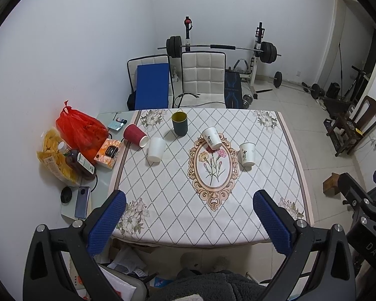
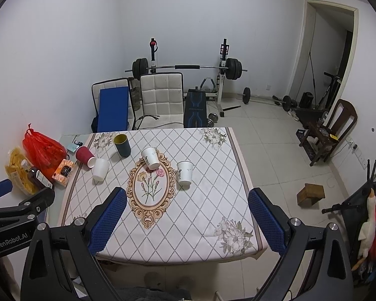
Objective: Flip cup upside down
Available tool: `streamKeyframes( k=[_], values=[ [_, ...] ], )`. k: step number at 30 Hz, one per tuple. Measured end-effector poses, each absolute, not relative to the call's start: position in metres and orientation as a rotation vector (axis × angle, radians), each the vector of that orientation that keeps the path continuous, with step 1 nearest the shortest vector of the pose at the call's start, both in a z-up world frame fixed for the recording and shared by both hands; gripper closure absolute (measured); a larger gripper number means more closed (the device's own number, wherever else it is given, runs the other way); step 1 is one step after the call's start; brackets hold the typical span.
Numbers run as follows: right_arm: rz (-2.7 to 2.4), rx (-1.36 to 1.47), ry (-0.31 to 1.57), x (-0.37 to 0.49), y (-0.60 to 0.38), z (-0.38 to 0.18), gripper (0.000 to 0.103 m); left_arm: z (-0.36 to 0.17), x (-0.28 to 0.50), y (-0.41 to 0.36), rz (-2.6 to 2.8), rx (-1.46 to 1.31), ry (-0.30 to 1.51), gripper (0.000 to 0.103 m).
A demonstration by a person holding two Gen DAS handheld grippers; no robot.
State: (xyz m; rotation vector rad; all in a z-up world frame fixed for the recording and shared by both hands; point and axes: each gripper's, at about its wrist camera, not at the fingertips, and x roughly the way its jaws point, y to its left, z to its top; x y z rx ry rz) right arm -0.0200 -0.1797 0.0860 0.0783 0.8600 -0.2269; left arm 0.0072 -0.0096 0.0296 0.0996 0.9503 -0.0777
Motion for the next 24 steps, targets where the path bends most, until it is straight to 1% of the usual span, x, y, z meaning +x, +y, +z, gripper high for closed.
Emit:
streamKeyframes(
  k=[13,16,20,24],
  values=[
    [-0.217,0.102,0.858,-0.022,-0.182,0.084,0.004,0.031,0.007,-0.010,-0.074,0.088,0.940,0.000],
    [-0.223,0.109,0.863,-0.020,-0.187,0.078,0.004,0.022,0.012,-0.014,-0.054,0.079,0.946,0.000],
    [-0.243,0.147,0.903,-0.010,-0.206,0.052,0.003,-0.005,0.031,-0.023,-0.041,0.062,0.999,0.000],
    [-0.271,0.180,0.998,0.005,-0.235,-0.001,0.003,-0.043,0.048,-0.037,0.004,0.095,1.043,0.000]
  ],
)
